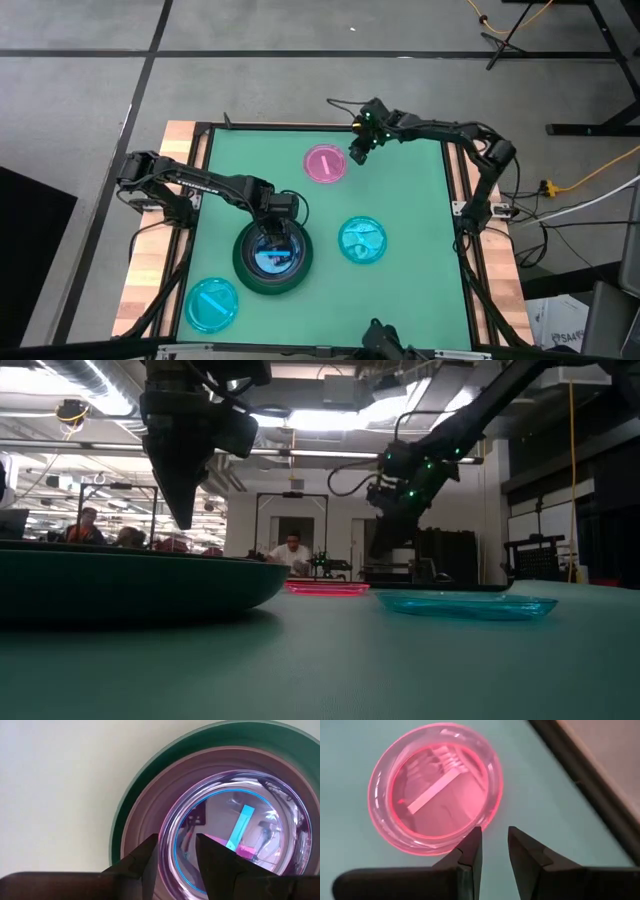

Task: Stack plastic plates
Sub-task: Stack the light pink plate on top of the stacked light blue plate

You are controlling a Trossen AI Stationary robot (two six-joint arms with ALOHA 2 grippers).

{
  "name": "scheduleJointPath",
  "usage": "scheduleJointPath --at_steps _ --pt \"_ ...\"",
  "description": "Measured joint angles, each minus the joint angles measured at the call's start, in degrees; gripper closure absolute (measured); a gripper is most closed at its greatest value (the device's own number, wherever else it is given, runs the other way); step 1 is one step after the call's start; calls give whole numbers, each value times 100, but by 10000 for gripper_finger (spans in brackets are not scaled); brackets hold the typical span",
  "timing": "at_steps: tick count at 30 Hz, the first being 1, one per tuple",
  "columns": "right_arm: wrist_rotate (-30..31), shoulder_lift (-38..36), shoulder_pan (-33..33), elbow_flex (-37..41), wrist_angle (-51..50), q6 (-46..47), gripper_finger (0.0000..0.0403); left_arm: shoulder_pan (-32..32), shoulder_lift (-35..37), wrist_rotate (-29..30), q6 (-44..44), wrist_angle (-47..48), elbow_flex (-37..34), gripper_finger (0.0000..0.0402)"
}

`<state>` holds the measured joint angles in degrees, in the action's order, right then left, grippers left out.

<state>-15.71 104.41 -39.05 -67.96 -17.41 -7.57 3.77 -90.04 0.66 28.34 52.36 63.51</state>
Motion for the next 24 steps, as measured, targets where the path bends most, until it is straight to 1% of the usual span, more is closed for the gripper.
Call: scheduleJointPath --at_steps 7,11,24 --pt "-334 360 2 0 122 6 320 0 -2 0 2 -2 0 278" --pt "-343 460 4 0 110 6 319 0 -2 -2 4 -4 0 278" --pt "-314 464 9 0 102 131 319 0 -2 -2 7 -15 0 278"
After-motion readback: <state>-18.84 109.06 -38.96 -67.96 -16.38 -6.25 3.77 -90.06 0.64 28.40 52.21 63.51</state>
